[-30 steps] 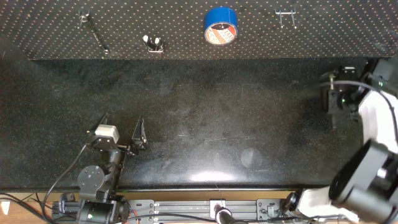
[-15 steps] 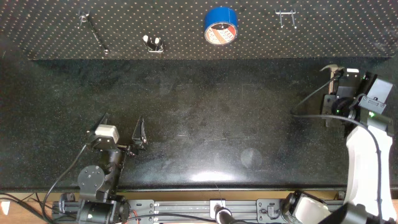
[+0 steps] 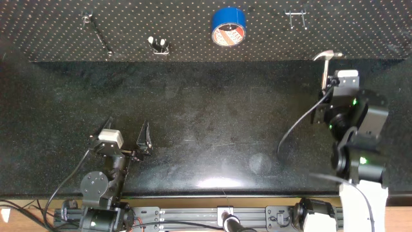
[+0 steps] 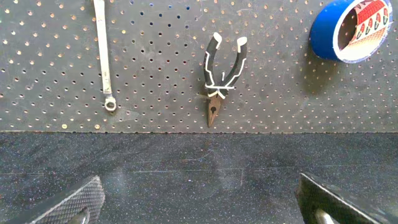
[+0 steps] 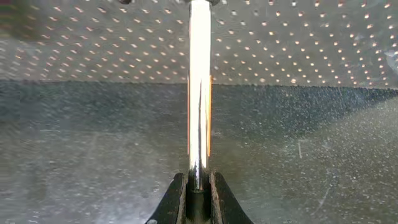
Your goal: Place Tools Onto Pegboard
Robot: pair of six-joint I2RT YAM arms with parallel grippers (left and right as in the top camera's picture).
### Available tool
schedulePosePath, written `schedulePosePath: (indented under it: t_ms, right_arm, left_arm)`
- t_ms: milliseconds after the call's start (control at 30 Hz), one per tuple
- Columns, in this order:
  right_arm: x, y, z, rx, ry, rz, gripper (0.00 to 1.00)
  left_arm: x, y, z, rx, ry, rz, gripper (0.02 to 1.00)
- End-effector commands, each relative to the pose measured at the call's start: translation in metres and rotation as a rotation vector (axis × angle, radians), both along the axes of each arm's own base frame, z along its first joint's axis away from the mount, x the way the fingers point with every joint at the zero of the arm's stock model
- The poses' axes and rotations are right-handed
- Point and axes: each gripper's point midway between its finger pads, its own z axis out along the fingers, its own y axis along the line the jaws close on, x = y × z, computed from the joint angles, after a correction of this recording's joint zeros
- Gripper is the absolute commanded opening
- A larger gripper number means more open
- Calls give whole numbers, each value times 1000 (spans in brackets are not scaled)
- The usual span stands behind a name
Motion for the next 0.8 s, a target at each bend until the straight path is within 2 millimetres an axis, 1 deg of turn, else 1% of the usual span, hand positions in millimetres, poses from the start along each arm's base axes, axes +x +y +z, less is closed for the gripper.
schedulePosePath:
  t_ms: [33,100,200,267,367,567,633,733,800]
  right_arm:
    - [-16,20,16,75,-92,4,75]
    - [-16,26,26,102,-128,9,77]
    - [-12,37,33,139,-155,26,75]
    - [-5,47,39,163,-184,51,75]
    - [11,58,46,170,-226,88,73]
    - [47,59,39,183,-196,83,75]
    - [54,59,37,183,-182,82,75]
    - [72,59,41,182,-207,86,75]
    - [77,61,42,183,-222,93,77]
  left_arm:
    - [0,2,0,13,-5,9,993]
    - [0,2,0,13,-5,9,993]
    - [0,2,0,13,-5,9,993]
    - [0,2,0,13,-5,9,993]
    - [0,2,0,13,-5,9,993]
    - [0,2,0,13,-5,9,993]
    - [0,2,0,13,-5,9,993]
    - [0,2,0,13,-5,9,993]
    - [0,2,0,13,-5,9,993]
